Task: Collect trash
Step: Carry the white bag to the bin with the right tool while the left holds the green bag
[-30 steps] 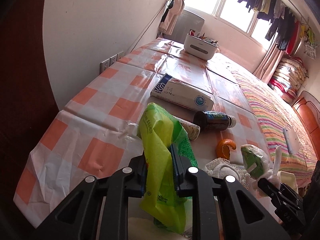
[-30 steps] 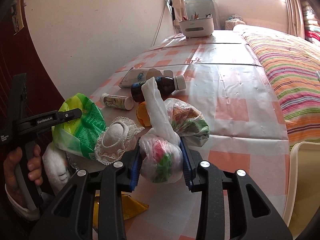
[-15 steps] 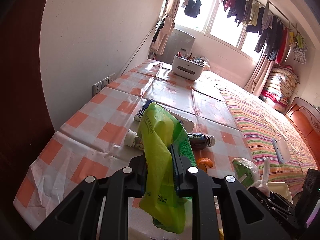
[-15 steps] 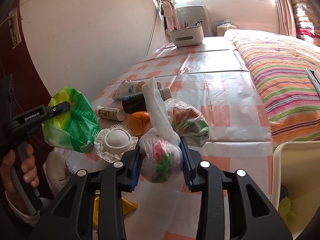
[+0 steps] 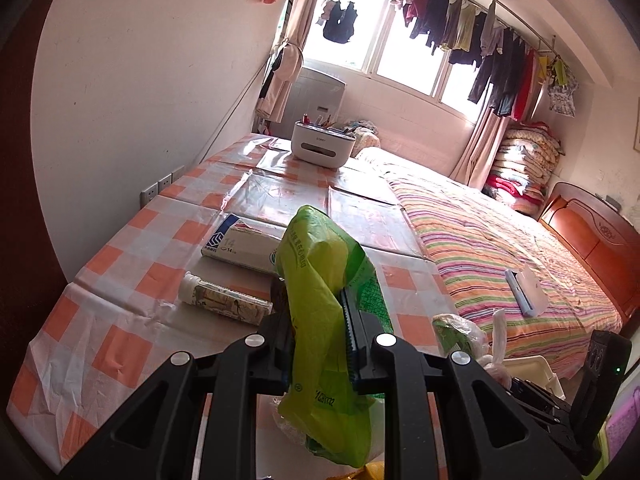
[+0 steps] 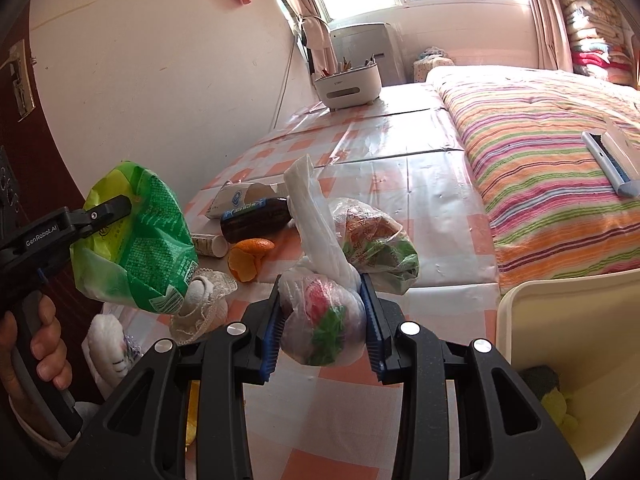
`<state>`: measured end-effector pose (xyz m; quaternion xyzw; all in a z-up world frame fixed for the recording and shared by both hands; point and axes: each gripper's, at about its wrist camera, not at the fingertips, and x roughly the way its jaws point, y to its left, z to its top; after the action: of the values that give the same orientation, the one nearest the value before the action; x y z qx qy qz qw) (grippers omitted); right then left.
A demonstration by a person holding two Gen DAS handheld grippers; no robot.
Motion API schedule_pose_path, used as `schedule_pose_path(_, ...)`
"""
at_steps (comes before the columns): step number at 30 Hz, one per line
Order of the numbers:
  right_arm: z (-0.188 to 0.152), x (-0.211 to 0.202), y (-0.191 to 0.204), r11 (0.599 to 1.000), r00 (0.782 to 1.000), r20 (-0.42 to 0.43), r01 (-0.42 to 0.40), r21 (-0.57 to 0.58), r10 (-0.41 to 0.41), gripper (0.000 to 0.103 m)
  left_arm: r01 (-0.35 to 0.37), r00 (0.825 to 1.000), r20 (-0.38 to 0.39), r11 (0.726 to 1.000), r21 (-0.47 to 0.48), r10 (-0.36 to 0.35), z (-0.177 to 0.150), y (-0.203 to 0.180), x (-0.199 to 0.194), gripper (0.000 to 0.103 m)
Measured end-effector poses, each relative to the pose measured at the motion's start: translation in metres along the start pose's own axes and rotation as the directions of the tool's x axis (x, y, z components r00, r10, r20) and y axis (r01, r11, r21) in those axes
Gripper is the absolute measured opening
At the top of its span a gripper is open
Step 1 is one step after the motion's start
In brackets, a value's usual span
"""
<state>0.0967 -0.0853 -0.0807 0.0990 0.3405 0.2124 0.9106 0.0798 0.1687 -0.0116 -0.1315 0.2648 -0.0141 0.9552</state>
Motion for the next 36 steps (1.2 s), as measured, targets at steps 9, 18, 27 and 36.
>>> schedule_pose_path(9,0.0,-0.018,-0.023,0.999,0.999,0.029,0.036,0.034,-0.037,0.034,0.066,0.997,-0.029,0.996,0.062,-0.065,-0.009,-0.041,0.007,0.019)
schedule_pose_path(18,-0.003,-0.037,-0.047,0.995,0.996,0.053,0.069,0.076,-0.074,0.034,0.117,0.992,-0.066,0.987,0.111,-0.11,-0.02,-0.077,0.016,0.019)
schedule_pose_path(27,-0.009,-0.057,-0.075,0.985,0.99,0.069,0.116,0.125,-0.125,0.034,0.178,0.981,-0.105,0.971,0.157,-0.163,-0.033,-0.114,0.025,0.019)
schedule_pose_path(36,-0.016,-0.073,-0.102,0.971,0.981,0.081,0.16,0.176,-0.176,0.034,0.23,0.969,-0.138,0.953,0.195,-0.205,-0.044,-0.143,0.03,0.02)
